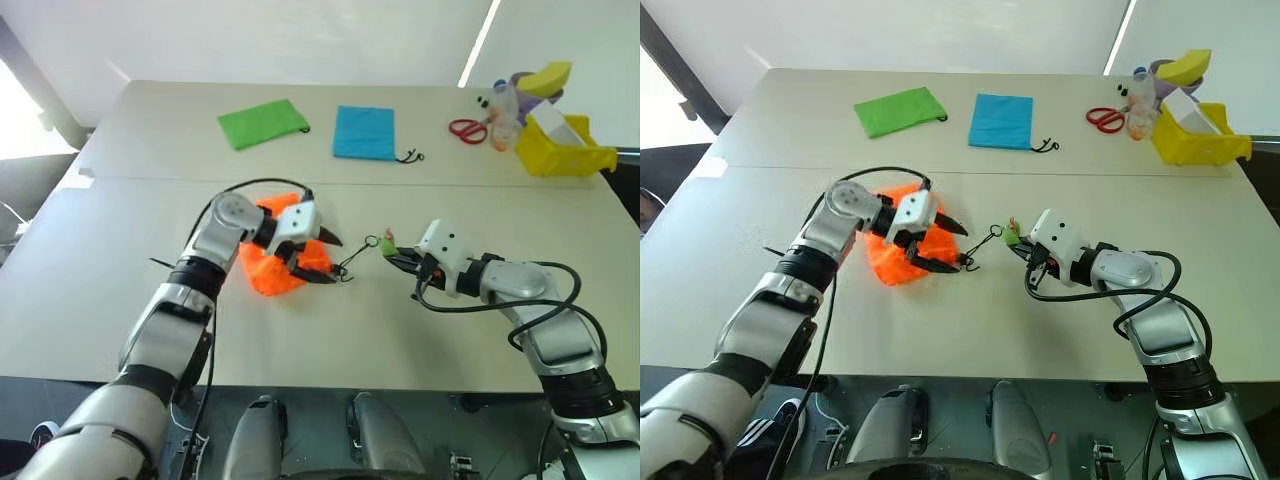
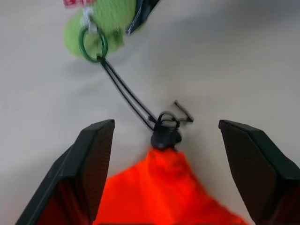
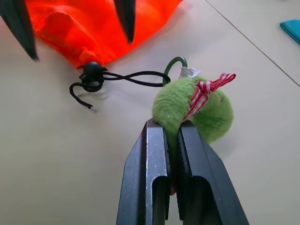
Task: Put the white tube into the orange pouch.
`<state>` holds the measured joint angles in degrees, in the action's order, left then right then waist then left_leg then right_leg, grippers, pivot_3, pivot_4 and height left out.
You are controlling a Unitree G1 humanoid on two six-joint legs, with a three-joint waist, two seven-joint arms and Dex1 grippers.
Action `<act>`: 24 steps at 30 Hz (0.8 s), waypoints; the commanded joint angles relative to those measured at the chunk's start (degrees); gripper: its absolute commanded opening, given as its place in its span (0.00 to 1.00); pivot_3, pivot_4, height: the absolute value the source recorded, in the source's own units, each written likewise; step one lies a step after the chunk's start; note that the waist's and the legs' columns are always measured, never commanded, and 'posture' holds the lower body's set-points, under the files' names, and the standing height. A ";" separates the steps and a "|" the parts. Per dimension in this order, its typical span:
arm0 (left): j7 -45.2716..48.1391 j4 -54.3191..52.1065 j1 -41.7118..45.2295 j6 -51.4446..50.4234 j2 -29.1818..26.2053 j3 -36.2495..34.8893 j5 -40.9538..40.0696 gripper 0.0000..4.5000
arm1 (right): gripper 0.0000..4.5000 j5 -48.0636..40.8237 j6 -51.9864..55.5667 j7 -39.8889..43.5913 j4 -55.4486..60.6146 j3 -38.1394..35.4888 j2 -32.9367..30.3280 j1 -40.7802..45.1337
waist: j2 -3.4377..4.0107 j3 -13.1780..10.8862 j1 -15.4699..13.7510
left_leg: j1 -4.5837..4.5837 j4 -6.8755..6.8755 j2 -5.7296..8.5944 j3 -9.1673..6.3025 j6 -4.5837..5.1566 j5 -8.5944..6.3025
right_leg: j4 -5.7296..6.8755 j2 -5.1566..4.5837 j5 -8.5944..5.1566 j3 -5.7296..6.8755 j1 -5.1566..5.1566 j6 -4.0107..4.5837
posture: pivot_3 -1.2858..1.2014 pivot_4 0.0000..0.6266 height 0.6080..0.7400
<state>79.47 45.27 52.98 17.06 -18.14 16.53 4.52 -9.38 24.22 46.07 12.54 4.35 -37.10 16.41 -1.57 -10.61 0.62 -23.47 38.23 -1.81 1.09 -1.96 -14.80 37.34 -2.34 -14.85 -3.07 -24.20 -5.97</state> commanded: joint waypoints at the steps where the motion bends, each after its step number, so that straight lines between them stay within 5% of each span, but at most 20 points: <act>1: -3.83 -1.13 0.63 2.64 0.38 0.58 1.31 0.86 | 0.00 0.10 -1.45 -0.15 0.74 -0.08 0.18 0.95 | 0.00 0.00 -0.08 | 0.00 0.00 0.01 0.01 0.00 0.00 | -0.01 -0.01 0.00 0.00 0.00 0.00 | 0.52 0.24 1.00; 15: -7.32 -4.83 -2.10 -4.31 0.69 3.54 3.52 0.86 | 0.00 0.32 -2.02 -0.64 0.57 0.19 0.42 0.96 | 0.00 0.00 0.21 | 0.02 0.00 -0.01 0.01 0.00 0.00 | 0.01 0.03 0.00 -0.01 0.00 0.00 | 0.52 0.24 1.00; 18: -7.65 -5.88 -2.84 -6.27 0.86 3.77 3.47 0.68 | 0.00 0.26 -2.05 -0.63 0.56 0.18 0.45 0.97 | 0.00 0.00 0.20 | 0.01 0.01 -0.01 0.01 0.00 0.00 | 0.01 0.03 0.00 -0.01 0.01 0.00 | 0.52 0.24 1.00; 21: -8.31 -6.48 -3.10 -6.77 0.92 3.96 3.75 0.37 | 0.00 0.26 -2.04 -0.61 0.59 0.17 0.41 1.01 | 0.00 0.00 0.17 | 0.01 0.00 -0.01 0.01 0.00 0.00 | 0.01 0.03 0.00 -0.01 0.01 0.00 | 0.52 0.24 1.00; 24: -8.82 -6.65 -2.97 -7.17 1.20 4.06 3.62 0.37 | 0.00 0.08 -1.93 -0.48 0.72 0.06 0.33 0.94 | 0.00 0.00 0.16 | 0.02 0.01 -0.01 0.01 0.01 0.01 | 0.01 0.03 0.00 -0.01 0.01 0.00 | 0.52 0.24 1.00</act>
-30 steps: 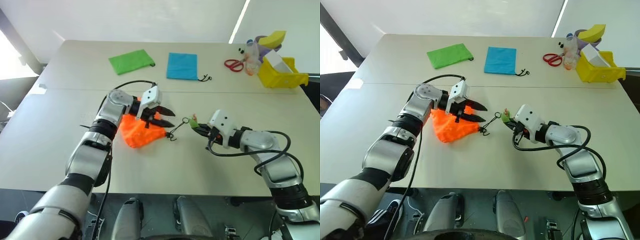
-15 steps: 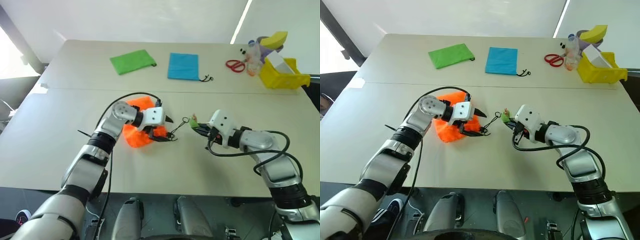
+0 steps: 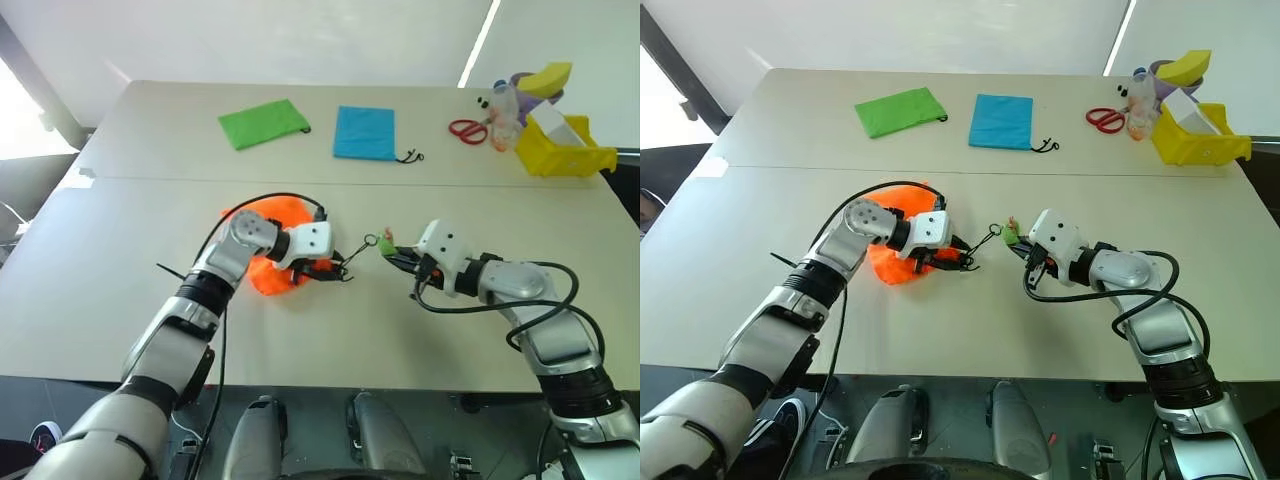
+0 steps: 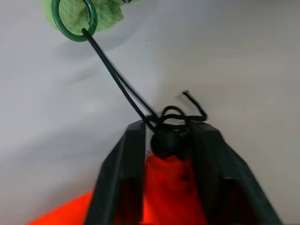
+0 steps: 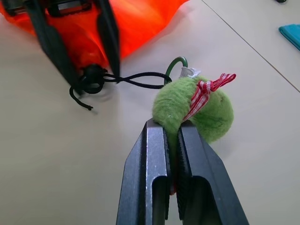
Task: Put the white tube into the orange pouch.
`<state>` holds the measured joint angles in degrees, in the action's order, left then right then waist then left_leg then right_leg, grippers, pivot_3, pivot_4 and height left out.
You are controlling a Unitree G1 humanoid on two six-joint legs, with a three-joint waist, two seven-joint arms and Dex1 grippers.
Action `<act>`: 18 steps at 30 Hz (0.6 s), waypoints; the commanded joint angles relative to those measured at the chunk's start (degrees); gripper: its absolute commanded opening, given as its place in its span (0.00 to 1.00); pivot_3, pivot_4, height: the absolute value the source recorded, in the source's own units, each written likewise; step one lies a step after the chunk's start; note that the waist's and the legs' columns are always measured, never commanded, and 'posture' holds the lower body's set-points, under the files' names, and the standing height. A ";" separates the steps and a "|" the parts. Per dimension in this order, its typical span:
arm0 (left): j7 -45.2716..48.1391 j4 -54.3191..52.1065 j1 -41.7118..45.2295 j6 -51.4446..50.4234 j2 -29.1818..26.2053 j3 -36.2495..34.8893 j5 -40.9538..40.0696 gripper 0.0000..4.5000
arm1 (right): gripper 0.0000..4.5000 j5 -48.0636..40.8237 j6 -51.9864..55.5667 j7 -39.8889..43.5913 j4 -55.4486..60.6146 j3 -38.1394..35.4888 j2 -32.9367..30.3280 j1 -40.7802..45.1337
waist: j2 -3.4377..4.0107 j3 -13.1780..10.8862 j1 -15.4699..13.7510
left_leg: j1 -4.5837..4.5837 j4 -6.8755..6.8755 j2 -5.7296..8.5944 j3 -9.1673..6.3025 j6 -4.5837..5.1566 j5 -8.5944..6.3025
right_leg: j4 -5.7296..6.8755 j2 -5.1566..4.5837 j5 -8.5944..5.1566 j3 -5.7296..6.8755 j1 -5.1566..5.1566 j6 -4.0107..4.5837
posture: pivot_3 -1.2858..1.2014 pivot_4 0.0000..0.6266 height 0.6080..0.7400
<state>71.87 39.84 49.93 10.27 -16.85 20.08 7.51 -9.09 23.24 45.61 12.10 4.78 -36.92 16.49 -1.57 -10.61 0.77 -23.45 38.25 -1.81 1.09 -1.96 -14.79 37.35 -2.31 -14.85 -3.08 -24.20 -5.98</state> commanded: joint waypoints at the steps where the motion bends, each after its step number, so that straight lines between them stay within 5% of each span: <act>1: -1.01 -1.14 0.11 -0.40 -0.15 0.68 0.62 0.37 | 0.00 -0.17 -0.97 0.00 1.21 -0.38 0.07 0.82 | 0.00 0.00 0.00 | 0.00 0.00 0.00 0.00 0.00 0.00 | 0.00 0.00 0.00 0.00 0.00 0.00 | 0.52 0.24 1.00; 8: 0.35 -1.28 -0.19 -2.02 -0.56 1.12 0.00 0.37 | 0.00 -0.15 -0.96 0.03 1.12 -0.41 0.02 0.83 | 0.00 0.00 0.00 | 0.00 0.00 0.00 0.00 0.01 0.01 | 0.00 0.00 0.00 0.00 0.01 0.00 | 0.52 0.24 1.00; 12: 0.79 -1.62 -0.22 -2.86 -0.62 0.81 -0.71 0.08 | 0.00 -0.12 -0.86 0.00 1.16 -0.45 -0.04 0.79 | 0.00 0.00 0.00 | 0.00 0.00 0.00 0.00 0.01 0.01 | 0.00 0.00 0.00 0.00 0.01 0.00 | 0.52 0.24 1.00; 18: 3.47 -3.20 -0.38 -2.84 -1.56 0.69 -2.15 0.05 | 0.00 0.13 -1.32 -0.21 0.46 -0.92 -0.29 0.89 | 0.00 0.00 0.12 | 0.00 0.00 0.00 0.00 0.01 0.01 | 0.00 0.01 0.00 0.00 0.00 0.00 | 0.52 0.24 1.00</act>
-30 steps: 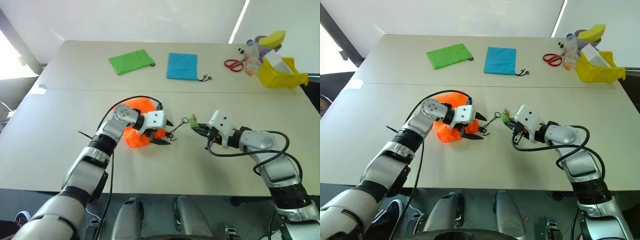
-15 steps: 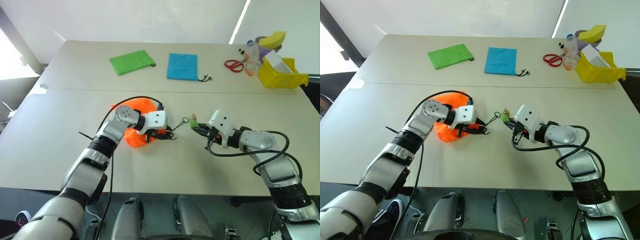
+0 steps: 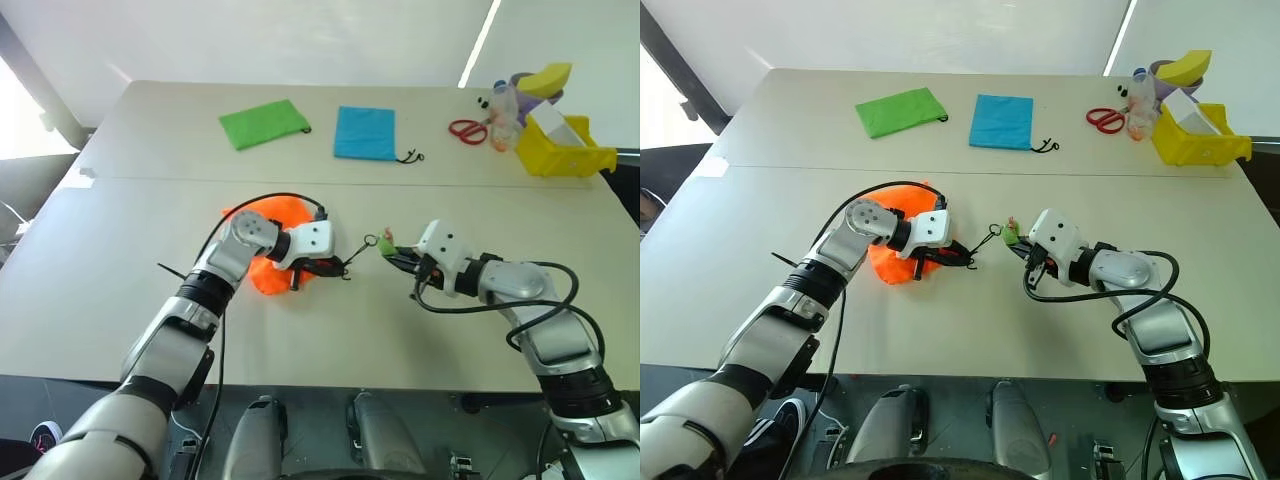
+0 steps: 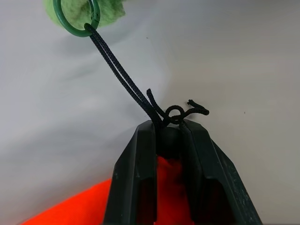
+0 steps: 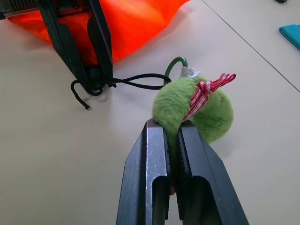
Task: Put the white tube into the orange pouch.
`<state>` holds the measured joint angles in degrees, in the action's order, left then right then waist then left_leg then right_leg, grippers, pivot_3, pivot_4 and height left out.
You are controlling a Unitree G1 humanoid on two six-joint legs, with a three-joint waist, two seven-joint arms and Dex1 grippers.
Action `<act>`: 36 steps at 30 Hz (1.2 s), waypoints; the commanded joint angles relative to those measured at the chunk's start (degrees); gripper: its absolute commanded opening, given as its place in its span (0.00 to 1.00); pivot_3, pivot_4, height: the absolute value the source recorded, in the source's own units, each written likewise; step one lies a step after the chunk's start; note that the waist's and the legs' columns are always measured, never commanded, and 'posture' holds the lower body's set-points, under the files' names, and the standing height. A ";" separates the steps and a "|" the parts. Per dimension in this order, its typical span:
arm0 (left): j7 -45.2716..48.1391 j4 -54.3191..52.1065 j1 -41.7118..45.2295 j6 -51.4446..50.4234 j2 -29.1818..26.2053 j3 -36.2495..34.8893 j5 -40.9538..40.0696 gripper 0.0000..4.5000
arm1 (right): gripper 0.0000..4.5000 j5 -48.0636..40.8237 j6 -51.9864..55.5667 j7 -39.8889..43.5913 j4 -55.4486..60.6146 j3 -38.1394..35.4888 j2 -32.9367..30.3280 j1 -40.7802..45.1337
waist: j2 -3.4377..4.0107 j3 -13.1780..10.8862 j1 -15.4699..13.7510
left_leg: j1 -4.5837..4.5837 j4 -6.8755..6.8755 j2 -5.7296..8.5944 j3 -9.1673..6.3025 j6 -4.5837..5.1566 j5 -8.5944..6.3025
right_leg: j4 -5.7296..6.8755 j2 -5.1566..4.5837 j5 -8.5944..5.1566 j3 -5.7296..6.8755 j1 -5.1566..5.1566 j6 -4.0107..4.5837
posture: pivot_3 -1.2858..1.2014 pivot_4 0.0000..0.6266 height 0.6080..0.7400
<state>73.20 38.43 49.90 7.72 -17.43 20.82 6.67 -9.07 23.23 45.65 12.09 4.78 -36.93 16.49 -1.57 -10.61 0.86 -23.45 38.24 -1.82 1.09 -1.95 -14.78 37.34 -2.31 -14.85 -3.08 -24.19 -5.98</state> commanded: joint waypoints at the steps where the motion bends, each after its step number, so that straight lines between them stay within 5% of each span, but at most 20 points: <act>1: 3.55 -2.47 -0.43 -0.69 -1.54 -0.25 -2.01 0.05 | 0.00 0.10 -1.40 -0.58 0.06 -1.48 -0.32 1.05 | 0.00 0.00 0.07 | 0.00 0.00 0.00 0.00 0.00 0.00 | 0.00 0.00 0.00 0.00 0.00 0.00 | 0.52 0.24 1.00; 16: 18.37 -9.05 -1.83 -1.13 -12.44 -1.54 -9.60 0.05 | 0.00 5.00 -2.85 -9.03 -10.43 -4.61 -0.95 5.43 | 0.01 0.00 0.08 | 0.00 -0.03 0.00 0.02 0.00 0.00 | -0.01 -0.01 -0.01 0.00 -0.02 0.01 | 0.52 0.24 1.00; 36: 19.30 -20.01 -7.44 -2.14 -28.49 2.97 -21.56 0.05 | 0.00 7.91 -5.59 -10.46 -13.67 -4.06 -1.70 6.12 | 0.03 -0.02 0.17 | -0.01 -0.05 -0.02 0.03 0.00 0.00 | -0.01 -0.03 -0.01 0.00 -0.03 0.01 | 0.52 0.24 1.00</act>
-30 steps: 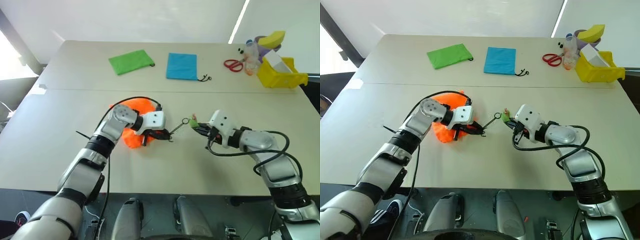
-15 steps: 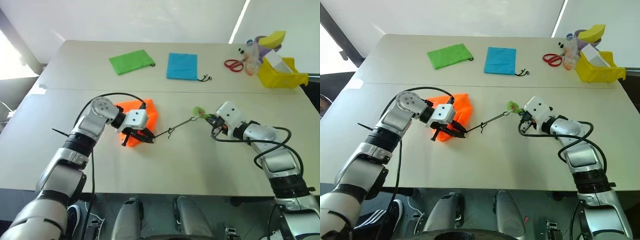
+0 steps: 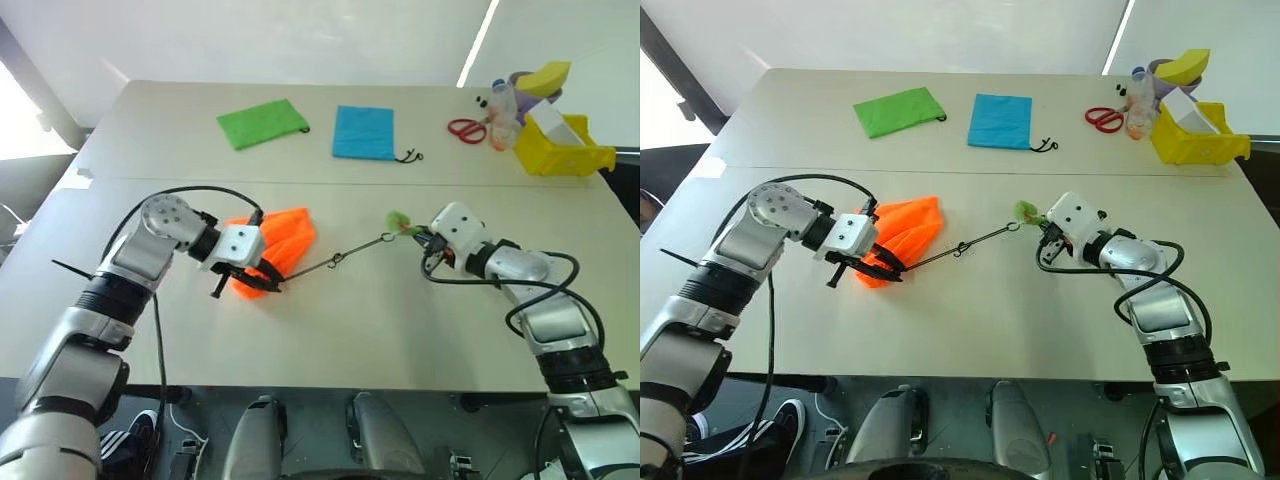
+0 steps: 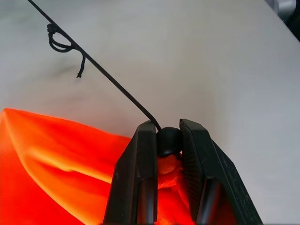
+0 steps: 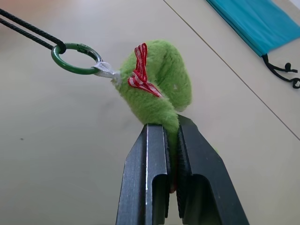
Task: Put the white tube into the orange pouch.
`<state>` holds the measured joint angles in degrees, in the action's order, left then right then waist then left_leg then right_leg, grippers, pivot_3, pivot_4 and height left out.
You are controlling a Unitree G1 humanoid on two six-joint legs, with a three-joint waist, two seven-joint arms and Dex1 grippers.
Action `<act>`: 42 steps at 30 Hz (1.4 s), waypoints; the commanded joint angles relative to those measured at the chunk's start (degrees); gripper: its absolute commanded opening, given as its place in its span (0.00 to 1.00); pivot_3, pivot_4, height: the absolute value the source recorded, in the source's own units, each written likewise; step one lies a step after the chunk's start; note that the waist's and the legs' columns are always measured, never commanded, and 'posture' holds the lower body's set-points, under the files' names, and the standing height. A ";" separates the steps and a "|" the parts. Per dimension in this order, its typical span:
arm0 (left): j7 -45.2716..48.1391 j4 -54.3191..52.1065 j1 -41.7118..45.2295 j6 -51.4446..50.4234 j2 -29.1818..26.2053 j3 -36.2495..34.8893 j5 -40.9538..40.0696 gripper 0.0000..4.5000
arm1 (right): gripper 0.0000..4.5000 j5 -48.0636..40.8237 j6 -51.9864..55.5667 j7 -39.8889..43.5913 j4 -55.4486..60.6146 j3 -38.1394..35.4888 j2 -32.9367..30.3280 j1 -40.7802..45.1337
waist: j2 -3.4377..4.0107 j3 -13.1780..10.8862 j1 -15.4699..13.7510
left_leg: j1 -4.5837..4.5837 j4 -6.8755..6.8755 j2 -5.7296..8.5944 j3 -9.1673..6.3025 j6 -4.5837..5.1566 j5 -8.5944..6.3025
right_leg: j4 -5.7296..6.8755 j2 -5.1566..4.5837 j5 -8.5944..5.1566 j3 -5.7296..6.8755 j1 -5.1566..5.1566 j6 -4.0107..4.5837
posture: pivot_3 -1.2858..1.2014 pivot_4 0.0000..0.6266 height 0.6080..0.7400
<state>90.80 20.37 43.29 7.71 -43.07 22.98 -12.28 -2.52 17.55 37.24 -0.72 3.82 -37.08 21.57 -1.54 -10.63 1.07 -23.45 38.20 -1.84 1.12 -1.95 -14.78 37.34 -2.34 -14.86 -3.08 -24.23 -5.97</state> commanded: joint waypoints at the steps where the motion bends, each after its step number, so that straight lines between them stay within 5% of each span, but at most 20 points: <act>1: 1.70 -2.03 -0.83 -2.24 -3.33 1.09 -3.22 0.05 | 0.00 1.33 0.11 -2.05 -0.88 -3.02 -1.52 1.12 | 0.00 0.00 -0.05 | 0.00 -0.01 0.00 0.00 0.00 0.00 | 0.00 0.00 0.00 0.00 0.00 0.00 | 0.52 0.24 1.00; 6: 1.66 0.88 0.00 -5.40 -1.37 0.41 -3.00 0.05 | 0.00 0.71 0.67 -1.48 -0.88 -2.63 -1.15 1.40 | 0.00 0.00 -0.09 | 0.00 0.01 0.00 0.01 0.00 0.00 | 0.00 0.00 0.00 0.00 0.00 0.00 | 0.52 0.24 1.00; 11: -1.25 -1.64 -1.59 -10.64 3.52 -2.97 -5.29 0.56 | 0.00 -3.59 4.25 3.03 3.04 -2.09 -0.56 -1.07 | 0.00 0.00 -0.24 | -0.01 0.02 0.02 0.01 0.00 0.00 | -0.01 0.00 0.00 0.00 0.00 0.00 | 0.52 0.24 1.00; 15: -2.70 -6.07 -2.94 -18.19 5.50 -6.03 -8.76 0.98 | 0.31 -9.22 8.59 7.23 8.38 -2.58 0.01 -3.53 | 0.00 0.00 -0.20 | -0.02 -0.02 -0.01 -0.02 0.01 0.00 | 0.00 0.01 0.00 0.01 0.00 0.00 | 0.52 0.24 1.00; 16: -3.36 -6.78 -3.02 -20.21 5.96 -7.05 -9.82 1.00 | 0.44 -9.64 9.39 8.02 9.94 -2.05 -0.48 -4.38 | 0.00 0.00 -0.15 | -0.02 -0.02 -0.01 -0.02 0.01 0.00 | 0.01 0.02 0.00 0.02 0.00 0.00 | 0.52 0.24 1.00; 21: -6.67 -7.28 -2.00 -27.29 6.89 -12.52 -13.49 1.00 | 0.98 -9.04 8.57 9.97 12.28 -3.10 -3.68 -6.31 | 0.00 0.00 -0.01 | 0.01 0.04 -0.01 -0.01 0.00 0.01 | 0.02 0.02 0.00 0.00 0.00 0.00 | 0.52 0.24 1.00; 31: -20.95 -3.49 -6.07 -27.45 6.77 -25.40 -13.02 1.00 | 0.99 -25.75 13.04 15.43 23.50 -14.44 -4.88 -12.65 | 0.00 0.00 0.17 | 0.02 0.00 -0.02 -0.02 0.09 0.07 | 0.02 0.01 0.01 0.00 0.02 -0.01 | 0.52 0.24 1.00; 42: -41.74 2.92 -20.06 -14.81 6.06 -37.79 -7.04 1.00 | 0.99 -21.24 8.38 12.93 27.47 -6.98 -2.63 -20.86 | -0.01 0.02 -0.25 | 0.08 0.05 0.02 0.12 0.08 0.08 | -0.02 -0.25 0.01 0.01 0.08 0.05 | 0.52 0.24 1.00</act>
<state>51.13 23.62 23.07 -9.04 -36.28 -12.34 -19.63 -24.21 27.26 50.27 26.54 -2.16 -38.92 0.32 -1.55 -10.61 0.82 -23.37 38.27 -1.81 1.25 -1.87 -14.70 37.27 -2.60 -14.83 -3.07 -24.12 -5.89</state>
